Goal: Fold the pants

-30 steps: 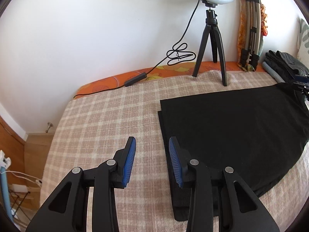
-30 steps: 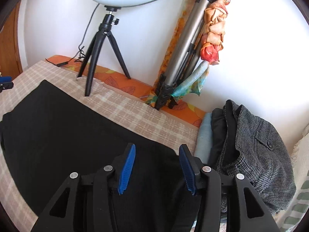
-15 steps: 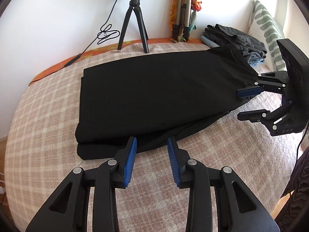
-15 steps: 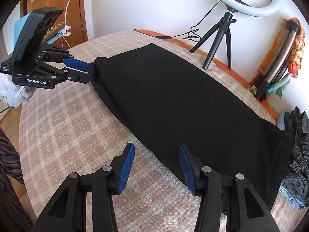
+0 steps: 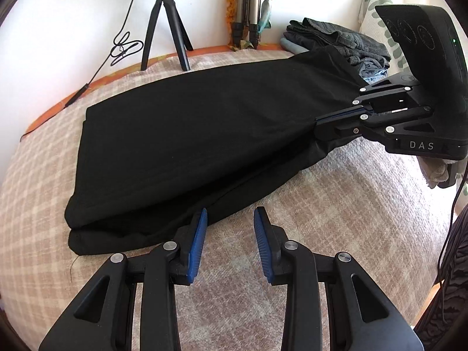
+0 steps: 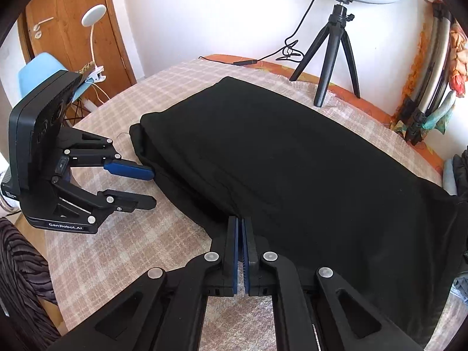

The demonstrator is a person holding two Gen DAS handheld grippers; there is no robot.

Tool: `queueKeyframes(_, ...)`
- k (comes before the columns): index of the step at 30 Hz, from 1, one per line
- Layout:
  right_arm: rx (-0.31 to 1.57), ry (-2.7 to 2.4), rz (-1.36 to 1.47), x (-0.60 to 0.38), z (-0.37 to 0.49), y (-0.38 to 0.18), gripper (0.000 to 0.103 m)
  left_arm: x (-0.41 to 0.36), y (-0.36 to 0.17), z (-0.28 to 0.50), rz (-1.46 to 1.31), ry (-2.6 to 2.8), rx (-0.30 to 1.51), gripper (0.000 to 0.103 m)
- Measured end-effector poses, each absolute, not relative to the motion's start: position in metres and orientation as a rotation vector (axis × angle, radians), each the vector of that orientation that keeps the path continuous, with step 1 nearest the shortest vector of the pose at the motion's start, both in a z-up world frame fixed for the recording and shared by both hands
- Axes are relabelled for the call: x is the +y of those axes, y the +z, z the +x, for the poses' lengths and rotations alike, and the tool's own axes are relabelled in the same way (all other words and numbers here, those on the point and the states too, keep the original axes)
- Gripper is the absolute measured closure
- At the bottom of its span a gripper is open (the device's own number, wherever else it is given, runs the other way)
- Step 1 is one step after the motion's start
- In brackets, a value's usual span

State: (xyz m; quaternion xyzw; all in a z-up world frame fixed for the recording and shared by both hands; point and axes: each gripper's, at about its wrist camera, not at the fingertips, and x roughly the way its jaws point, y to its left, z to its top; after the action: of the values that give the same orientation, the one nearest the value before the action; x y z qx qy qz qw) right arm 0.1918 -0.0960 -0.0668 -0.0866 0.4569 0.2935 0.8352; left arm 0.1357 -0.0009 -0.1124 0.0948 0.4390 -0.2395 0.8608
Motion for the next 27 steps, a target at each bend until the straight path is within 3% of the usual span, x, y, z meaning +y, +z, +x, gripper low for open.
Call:
queueKeyframes(6,0.975,0.639,-0.06,-0.108,0.201,-0.062,0.103,-0.012,-0.114,0.163,0.127,-0.588,0.962,0.056)
queueKeyframes(23,0.97,0.667,-0.003,-0.119,0.201,-0.059,0.102,-0.078,-0.121,0.184,0.072,-0.824,0.974,0.053)
queueKeyframes(26,0.972,0.644,0.032,-0.13,0.203,-0.059,0.087,-0.077,-0.12,0.178,0.047,-0.845,0.957,0.053)
queueKeyframes(27,0.97,0.628,0.064,-0.137,0.206,-0.06,0.071,-0.076,-0.12,0.174,0.054,-0.847,0.953,0.053)
